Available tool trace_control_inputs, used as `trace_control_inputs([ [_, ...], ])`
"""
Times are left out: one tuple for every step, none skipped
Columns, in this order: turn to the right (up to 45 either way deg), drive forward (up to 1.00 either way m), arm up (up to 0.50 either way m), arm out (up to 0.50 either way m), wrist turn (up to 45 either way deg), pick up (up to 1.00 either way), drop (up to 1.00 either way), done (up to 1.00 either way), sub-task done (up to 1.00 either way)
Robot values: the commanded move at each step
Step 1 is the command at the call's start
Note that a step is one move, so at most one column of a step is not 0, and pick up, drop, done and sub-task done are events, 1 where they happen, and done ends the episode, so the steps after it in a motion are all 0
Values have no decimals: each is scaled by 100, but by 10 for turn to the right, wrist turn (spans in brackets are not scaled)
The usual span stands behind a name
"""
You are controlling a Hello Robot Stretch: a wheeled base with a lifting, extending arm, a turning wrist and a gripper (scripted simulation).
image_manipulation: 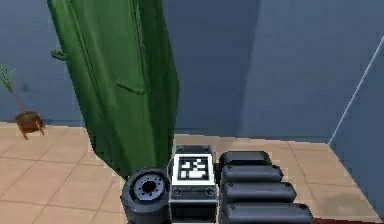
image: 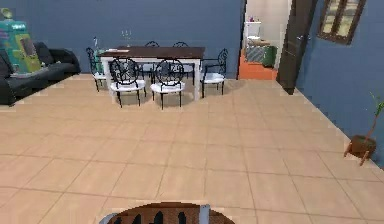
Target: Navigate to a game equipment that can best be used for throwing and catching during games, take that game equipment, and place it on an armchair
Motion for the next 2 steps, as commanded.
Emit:
trace_control_inputs([
  [0, 10, 0, 0, 0, 0, 0, 0, 0],
  [450, 0, 0, 0, 0, 0, 0, 0, 0],
])
